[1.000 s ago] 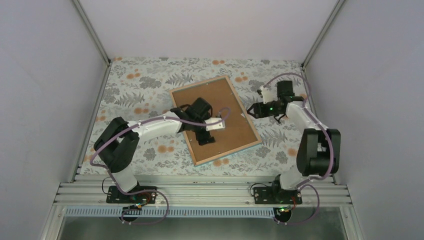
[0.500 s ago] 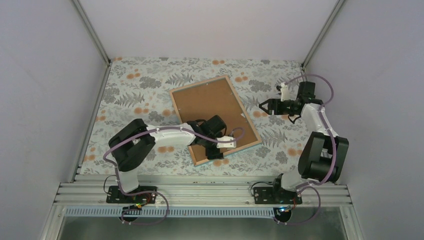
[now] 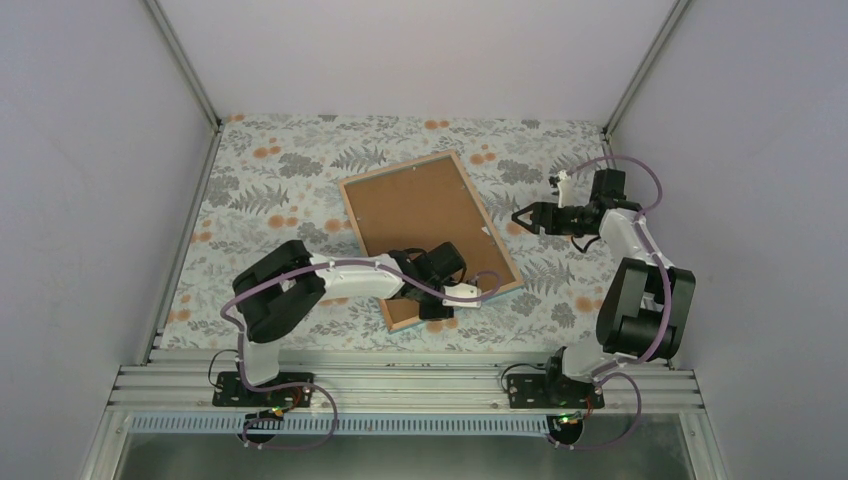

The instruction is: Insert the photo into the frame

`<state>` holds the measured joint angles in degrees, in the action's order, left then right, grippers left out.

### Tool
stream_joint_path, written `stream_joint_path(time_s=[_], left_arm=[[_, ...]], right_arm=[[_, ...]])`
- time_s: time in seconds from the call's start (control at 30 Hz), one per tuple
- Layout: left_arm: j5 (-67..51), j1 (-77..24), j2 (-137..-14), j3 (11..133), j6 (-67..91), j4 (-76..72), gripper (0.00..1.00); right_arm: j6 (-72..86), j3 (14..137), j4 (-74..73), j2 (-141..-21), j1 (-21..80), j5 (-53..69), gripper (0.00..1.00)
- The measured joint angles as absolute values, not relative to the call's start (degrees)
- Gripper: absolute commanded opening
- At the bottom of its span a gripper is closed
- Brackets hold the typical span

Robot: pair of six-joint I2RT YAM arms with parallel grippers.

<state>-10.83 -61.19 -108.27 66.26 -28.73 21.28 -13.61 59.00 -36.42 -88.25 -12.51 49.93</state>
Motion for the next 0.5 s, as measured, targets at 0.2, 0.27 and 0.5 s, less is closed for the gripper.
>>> stream_joint_path(time_s=[0.2, 0.27, 0.5], left_arm=[[-9.96, -60.99, -108.18, 66.04, -31.27, 21.08, 0.3], [-10.33, -60.69, -107.61, 65.19, -32.32, 20.82, 0.29], [-10.83, -56.29, -103.2, 60.2, -37.52, 22.7, 0.3]], right_arm=[[-13.45, 58.72, -36.38, -88.53, -12.51, 50.57, 0.8], [-13.43, 58.54, -36.32, -88.68, -12.51, 50.52, 0.8], [-13.17, 57.93, -35.83, -90.21, -12.51, 50.43, 0.81]])
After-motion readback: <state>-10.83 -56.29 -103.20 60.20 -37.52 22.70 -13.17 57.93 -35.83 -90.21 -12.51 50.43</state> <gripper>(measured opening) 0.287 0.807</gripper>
